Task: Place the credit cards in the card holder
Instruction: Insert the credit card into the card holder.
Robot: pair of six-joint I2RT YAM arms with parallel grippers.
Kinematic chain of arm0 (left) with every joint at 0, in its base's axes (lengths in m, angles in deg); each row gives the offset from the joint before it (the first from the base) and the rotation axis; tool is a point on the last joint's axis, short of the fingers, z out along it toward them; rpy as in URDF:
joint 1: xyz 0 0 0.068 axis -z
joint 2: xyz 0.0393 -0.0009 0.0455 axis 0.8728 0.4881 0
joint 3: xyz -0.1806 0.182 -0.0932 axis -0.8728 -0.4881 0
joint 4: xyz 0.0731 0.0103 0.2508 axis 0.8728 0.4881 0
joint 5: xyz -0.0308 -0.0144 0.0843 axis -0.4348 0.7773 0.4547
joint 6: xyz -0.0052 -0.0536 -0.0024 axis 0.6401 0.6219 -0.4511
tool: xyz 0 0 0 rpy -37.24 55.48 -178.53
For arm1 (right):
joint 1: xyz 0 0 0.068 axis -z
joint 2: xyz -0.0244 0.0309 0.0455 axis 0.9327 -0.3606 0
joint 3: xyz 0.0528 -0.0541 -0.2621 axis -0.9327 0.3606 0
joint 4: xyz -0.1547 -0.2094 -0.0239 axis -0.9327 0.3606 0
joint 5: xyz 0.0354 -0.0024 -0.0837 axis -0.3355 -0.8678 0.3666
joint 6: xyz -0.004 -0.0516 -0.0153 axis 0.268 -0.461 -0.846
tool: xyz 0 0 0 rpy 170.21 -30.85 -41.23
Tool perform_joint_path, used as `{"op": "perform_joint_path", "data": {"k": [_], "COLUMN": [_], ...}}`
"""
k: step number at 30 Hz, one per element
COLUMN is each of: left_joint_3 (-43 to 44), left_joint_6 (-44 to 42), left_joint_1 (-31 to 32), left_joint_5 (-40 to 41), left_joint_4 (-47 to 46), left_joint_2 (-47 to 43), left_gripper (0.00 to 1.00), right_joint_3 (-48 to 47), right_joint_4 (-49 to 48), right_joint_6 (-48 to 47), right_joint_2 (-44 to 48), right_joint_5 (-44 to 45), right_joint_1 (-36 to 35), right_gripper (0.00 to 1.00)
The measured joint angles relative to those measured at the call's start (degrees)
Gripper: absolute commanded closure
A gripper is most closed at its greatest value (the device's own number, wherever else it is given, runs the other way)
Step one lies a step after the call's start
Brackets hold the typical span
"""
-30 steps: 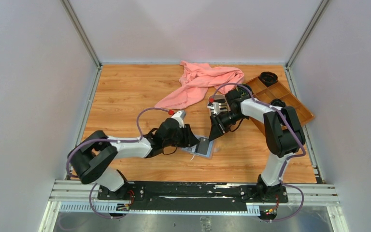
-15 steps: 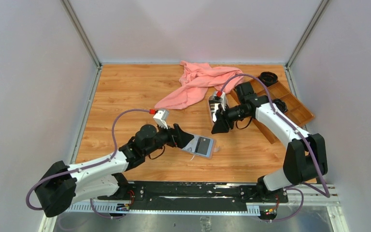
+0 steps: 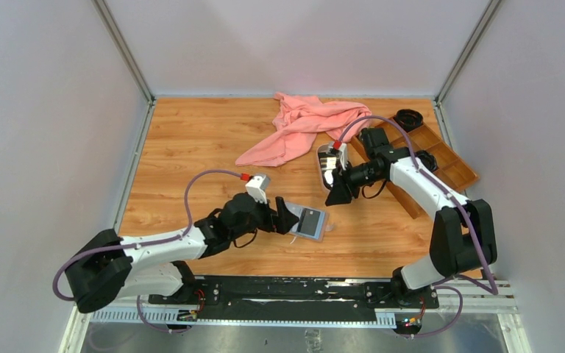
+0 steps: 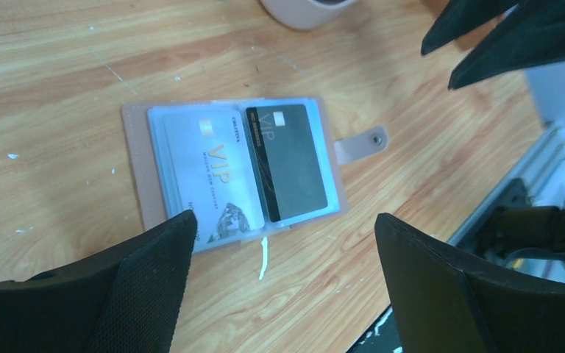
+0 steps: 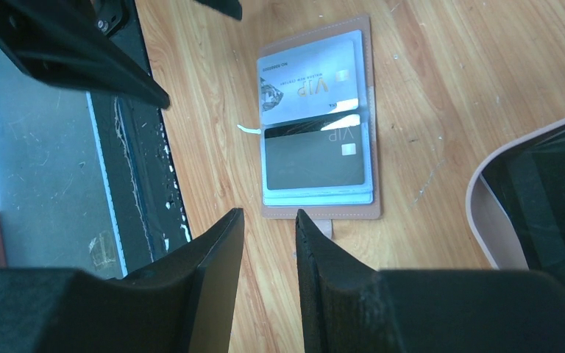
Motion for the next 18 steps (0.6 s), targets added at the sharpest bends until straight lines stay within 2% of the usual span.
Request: {"op": "perform_joint_path", "data": {"k": [8,12,18], "left_joint_3": [12.2,19.8,27.6], "left_joint_6": [-4.1,-5.7,-6.7], "left_joint_1": [11.8,15.2,16.2], "left_joint_5": [16.0,22.4,24.7], "left_joint_4": [11.7,18.5,23.9], "left_joint_2": [7.1,12.7,21.7], "left_gripper": [0.06,0.17,0.28], "right_joint_3": [0.0,0.0,0.0], "right_joint_4": [0.0,0.0,0.0], "right_joint_6": [0.0,0.0,0.0], "right_joint_2": [-1.2,-1.9,-2.3], "right_joint_5": [0.9,1.4,2.0], "right_joint_1": [1.2,1.5,3.0], "right_gripper": [0.64,0.64,0.64]}}
